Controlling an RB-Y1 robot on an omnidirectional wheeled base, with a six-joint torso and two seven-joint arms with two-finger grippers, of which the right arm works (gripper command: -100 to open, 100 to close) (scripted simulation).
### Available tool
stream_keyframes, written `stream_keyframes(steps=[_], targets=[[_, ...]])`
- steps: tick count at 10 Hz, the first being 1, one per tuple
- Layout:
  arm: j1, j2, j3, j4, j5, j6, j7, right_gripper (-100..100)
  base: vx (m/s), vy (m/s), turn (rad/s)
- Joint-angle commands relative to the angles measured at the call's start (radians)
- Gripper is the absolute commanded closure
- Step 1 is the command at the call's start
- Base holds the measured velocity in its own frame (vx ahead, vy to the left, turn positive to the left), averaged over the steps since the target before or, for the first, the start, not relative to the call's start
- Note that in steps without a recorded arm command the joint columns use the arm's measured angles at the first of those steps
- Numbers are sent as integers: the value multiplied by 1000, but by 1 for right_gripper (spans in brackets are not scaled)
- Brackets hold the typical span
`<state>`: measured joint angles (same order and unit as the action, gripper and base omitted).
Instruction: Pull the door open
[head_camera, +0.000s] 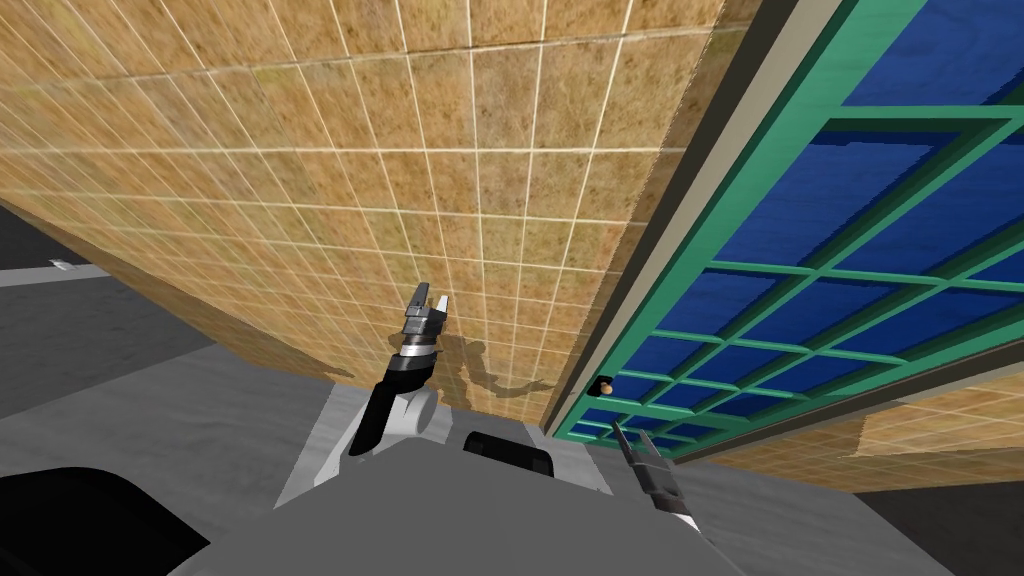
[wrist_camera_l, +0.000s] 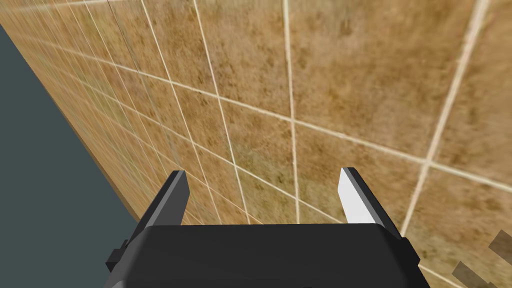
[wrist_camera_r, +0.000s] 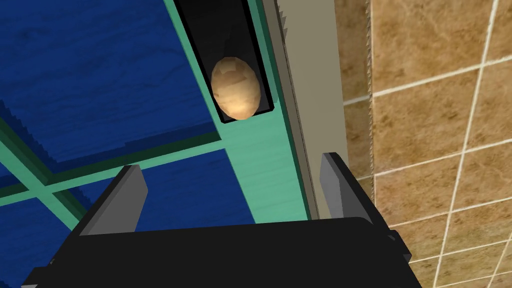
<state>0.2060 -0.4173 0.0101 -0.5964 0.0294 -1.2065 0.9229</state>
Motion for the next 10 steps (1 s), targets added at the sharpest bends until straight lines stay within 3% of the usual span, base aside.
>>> stream_keyframes(steps=[1, 8, 9, 10], targets=[[5, -3, -3, 6, 9, -13, 50, -100, -15, 15, -47], [21, -9, -11, 16, 33, -45, 198, -100, -12, 9, -34], [19, -9, -10, 15, 31, -42, 184, -100, -7, 5, -7], [-7, 3, -14, 19, 20, -14, 205, -100, -4, -21, 92]])
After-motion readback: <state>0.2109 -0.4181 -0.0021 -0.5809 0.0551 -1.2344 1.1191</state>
